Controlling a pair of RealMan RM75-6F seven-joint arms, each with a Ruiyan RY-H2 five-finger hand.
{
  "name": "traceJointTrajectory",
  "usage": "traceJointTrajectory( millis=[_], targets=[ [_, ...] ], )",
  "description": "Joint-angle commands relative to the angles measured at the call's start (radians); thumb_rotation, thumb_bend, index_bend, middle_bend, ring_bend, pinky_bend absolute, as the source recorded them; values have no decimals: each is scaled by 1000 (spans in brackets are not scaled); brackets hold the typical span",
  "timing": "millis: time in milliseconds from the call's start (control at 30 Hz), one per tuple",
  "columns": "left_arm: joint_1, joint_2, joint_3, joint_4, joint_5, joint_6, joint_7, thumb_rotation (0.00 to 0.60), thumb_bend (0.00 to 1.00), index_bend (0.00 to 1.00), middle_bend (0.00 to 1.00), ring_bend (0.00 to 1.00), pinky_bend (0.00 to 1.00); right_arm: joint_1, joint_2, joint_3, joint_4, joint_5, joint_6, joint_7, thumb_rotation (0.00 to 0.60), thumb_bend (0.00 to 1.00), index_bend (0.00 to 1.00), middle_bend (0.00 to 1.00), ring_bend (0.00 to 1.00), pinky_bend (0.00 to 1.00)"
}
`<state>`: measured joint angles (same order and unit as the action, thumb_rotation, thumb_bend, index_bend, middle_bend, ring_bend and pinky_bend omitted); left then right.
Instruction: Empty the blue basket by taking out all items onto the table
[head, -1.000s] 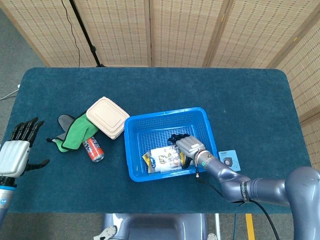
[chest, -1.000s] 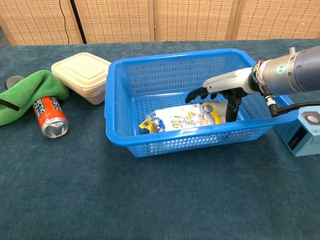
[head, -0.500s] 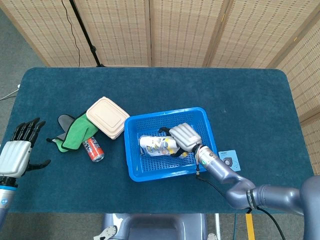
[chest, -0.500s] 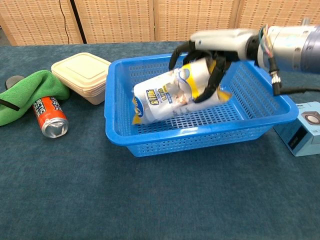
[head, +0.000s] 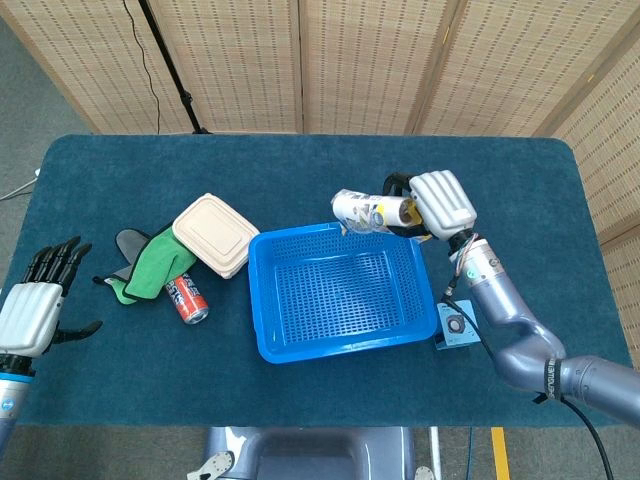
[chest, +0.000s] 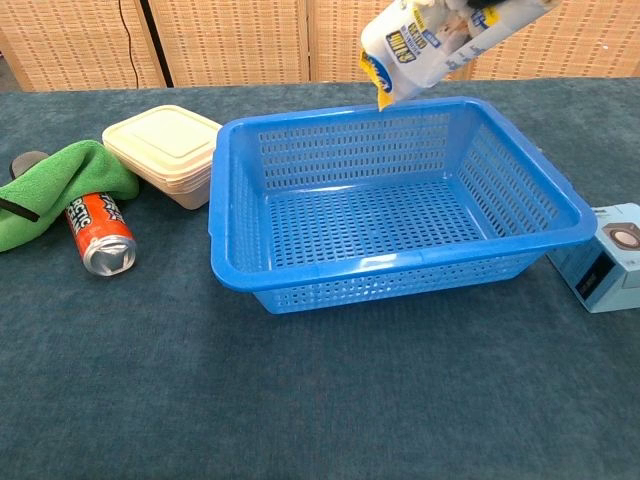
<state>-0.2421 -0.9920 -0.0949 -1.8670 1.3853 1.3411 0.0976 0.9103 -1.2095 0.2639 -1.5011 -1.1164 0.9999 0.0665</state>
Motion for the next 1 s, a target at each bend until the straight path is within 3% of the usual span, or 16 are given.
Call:
traceJointTrajectory(
  millis=[33, 333, 367, 433, 467, 500, 533, 600, 833, 1000],
  targets=[
    [0, -2, 4, -2, 6, -1, 5, 600, 55, 0, 0, 0, 0, -13, -21, 23, 113, 15, 14, -4, 600, 696, 700, 623, 642, 789],
    [2, -3, 7, -8, 13, 4, 11, 600, 55, 0, 0, 0, 0, -16, -162, 3, 436, 77, -85, -19, 600, 683, 685, 620, 633, 758],
    [2, -3, 8, -9, 12, 4, 12, 600, 55, 0, 0, 0, 0, -17, -179, -1, 464, 72, -93, -11, 600, 593, 645, 592, 595, 711],
    [3, -3, 9, -9, 11, 3, 12, 600, 55, 0, 0, 0, 0, -20, -202, -18, 508, 56, -128, 11, 600, 263, 404, 409, 386, 488],
    [3, -3, 8, -9, 10, 3, 12, 600, 55, 0, 0, 0, 0, -20, -202, -35, 518, 54, -174, 9, 600, 85, 209, 231, 209, 300],
    [3, -2, 8, -9, 8, 3, 12, 600, 54, 0, 0, 0, 0, -17, -196, -40, 517, 57, -205, 4, 600, 2, 62, 86, 72, 136],
    [3, -2, 7, -9, 7, 3, 12, 600, 54, 0, 0, 0, 0, -15, -189, -39, 509, 59, -218, 1, 600, 0, 12, 24, 18, 66],
    [4, -1, 7, -11, 5, 3, 12, 600, 55, 0, 0, 0, 0, -23, -169, -21, 456, 47, -190, 12, 600, 0, 0, 0, 0, 0],
    [11, 3, 12, -13, 18, 13, 3, 600, 55, 0, 0, 0, 0, -107, -1, 15, 138, -28, -27, 20, 600, 0, 0, 0, 0, 0],
    [38, -1, 28, -12, 37, 48, -4, 600, 55, 0, 0, 0, 0, -228, 95, -25, -19, -154, 155, 25, 600, 0, 0, 0, 0, 0]
  ],
)
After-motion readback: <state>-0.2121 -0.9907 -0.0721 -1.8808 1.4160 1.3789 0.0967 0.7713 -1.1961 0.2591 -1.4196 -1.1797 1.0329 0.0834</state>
